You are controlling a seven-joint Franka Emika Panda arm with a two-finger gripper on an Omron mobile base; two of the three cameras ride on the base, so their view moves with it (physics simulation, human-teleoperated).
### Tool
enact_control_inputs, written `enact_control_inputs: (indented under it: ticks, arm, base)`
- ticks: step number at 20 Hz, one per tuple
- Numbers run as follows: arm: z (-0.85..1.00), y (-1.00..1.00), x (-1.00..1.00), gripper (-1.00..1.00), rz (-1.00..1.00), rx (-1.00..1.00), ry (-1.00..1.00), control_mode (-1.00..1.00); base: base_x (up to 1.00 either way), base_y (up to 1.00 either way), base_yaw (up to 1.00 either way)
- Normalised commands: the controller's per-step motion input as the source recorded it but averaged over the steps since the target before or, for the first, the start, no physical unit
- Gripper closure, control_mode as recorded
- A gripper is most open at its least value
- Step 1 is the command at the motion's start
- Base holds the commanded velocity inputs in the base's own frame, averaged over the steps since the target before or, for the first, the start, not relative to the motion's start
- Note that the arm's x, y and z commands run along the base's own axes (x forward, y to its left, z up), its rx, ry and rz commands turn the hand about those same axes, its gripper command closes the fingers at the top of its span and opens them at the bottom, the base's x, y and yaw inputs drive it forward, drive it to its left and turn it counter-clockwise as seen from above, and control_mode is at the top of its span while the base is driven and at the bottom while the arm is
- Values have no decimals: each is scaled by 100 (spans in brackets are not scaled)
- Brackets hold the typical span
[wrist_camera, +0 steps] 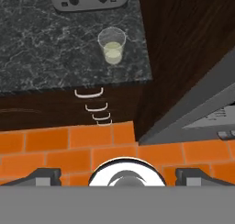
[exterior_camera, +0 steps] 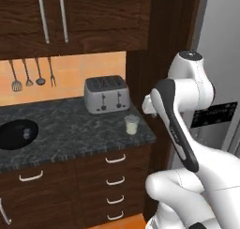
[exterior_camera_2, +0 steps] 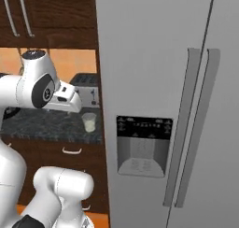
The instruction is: Grab a lemon wedge from the fridge and one ice cube from the ice bowl, and put them in the glass of lemonade.
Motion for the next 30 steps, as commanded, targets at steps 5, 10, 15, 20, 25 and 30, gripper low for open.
enact_control_inputs:
  ticks: [5, 10, 15, 20, 25, 30]
  arm:
    - [0, 0, 0, -100, 0, 0, 0, 100]
    - [0, 0, 0, -100, 0, 0, 0, 100]
    - [0, 0, 0, -100, 0, 0, 0, 100]
    - [0, 0, 0, -100, 0, 0, 0, 100]
    - [-11, 21, 0, -100, 2, 0, 0, -100]
    - [-37, 88, 26, -100, 11, 1, -1, -100]
  base:
    - [5, 67, 0]
    - [43, 64, -2]
    - [42, 31, 0]
    - [52, 32, 0]
    - [0, 27, 1]
    - [0, 0, 0]
